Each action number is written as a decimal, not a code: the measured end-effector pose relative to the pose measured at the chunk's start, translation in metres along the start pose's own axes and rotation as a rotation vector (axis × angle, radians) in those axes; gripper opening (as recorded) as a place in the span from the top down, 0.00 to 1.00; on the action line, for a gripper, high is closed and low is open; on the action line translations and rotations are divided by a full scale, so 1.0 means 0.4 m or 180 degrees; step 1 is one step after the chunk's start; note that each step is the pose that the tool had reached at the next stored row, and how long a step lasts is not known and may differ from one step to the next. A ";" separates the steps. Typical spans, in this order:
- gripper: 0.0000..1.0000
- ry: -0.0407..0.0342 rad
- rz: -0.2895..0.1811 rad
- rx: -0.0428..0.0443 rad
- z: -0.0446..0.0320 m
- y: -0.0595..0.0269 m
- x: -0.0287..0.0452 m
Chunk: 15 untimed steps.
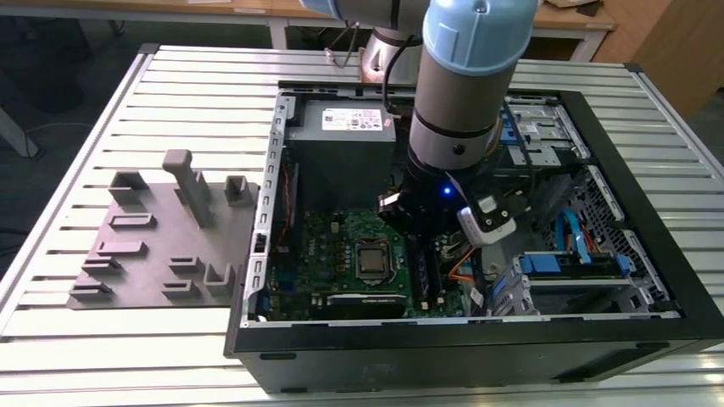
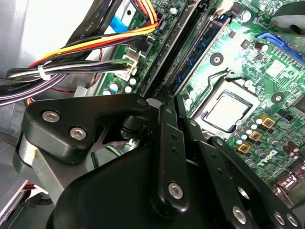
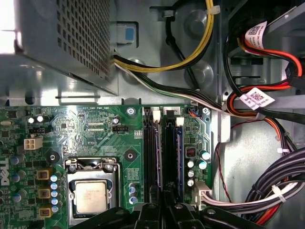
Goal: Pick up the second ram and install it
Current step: 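Insert the second ram into the second slot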
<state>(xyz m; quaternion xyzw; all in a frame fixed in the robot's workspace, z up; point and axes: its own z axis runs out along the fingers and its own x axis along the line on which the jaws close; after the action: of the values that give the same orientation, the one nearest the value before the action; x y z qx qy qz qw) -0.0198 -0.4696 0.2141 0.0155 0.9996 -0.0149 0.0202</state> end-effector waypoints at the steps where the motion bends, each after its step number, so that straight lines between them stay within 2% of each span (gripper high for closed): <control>1: 0.86 0.0000 0.0001 0.0000 0.001 0.000 0.001; 15: 0.86 0.0001 0.0005 0.0014 0.002 0.000 0.002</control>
<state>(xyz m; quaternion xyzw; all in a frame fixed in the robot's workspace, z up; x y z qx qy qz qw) -0.0206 -0.4695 0.2134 0.0163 0.9995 -0.0170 0.0200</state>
